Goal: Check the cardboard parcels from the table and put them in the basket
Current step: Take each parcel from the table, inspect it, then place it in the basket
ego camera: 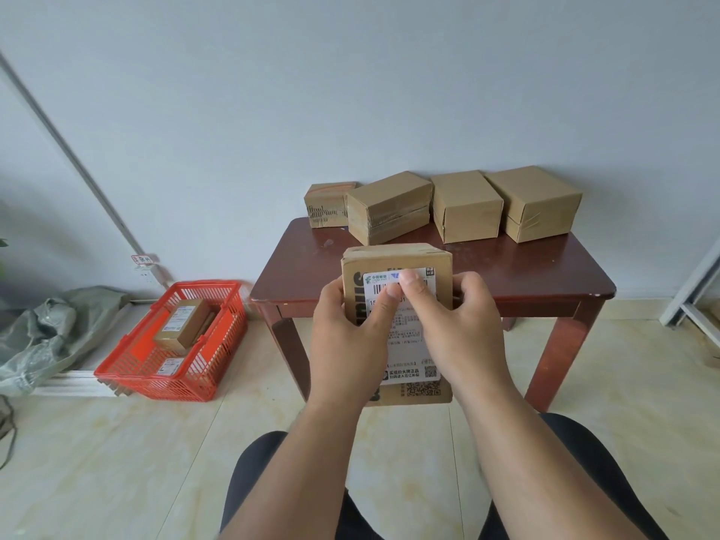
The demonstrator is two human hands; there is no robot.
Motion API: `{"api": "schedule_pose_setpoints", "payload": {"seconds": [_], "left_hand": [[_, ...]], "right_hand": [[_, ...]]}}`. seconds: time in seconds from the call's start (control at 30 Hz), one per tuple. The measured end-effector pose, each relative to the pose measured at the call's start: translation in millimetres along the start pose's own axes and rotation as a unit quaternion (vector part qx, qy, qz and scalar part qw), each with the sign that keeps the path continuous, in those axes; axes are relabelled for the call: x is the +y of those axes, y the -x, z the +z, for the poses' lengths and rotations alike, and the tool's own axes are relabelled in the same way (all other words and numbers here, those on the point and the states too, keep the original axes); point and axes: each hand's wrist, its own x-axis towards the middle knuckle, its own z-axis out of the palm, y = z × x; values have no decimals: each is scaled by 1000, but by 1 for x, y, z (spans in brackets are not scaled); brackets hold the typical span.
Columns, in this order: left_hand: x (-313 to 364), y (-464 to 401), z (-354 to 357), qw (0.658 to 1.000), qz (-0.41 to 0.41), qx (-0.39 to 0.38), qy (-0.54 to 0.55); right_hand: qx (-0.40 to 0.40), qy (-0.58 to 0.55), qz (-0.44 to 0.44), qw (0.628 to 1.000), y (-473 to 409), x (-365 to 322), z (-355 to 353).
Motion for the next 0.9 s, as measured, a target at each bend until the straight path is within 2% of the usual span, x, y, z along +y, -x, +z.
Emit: {"api": "schedule_pose_setpoints", "payload": {"seconds": [0.3,0.57,0.73,0.9], "left_hand": [[6,-4,-2,1000,7,25,-10],[2,2,-2,1000,3,13,1],[7,0,-6,999,-28,11,30],[7,2,-8,998,-39,-11,52]], "right_hand": [[-26,-17,-50,998,9,1,0],[-15,-55,-34,998,11,1,3],[-37,-44,-58,997,18,4,1],[-69,-94,-30,993,19,6,1]]}}
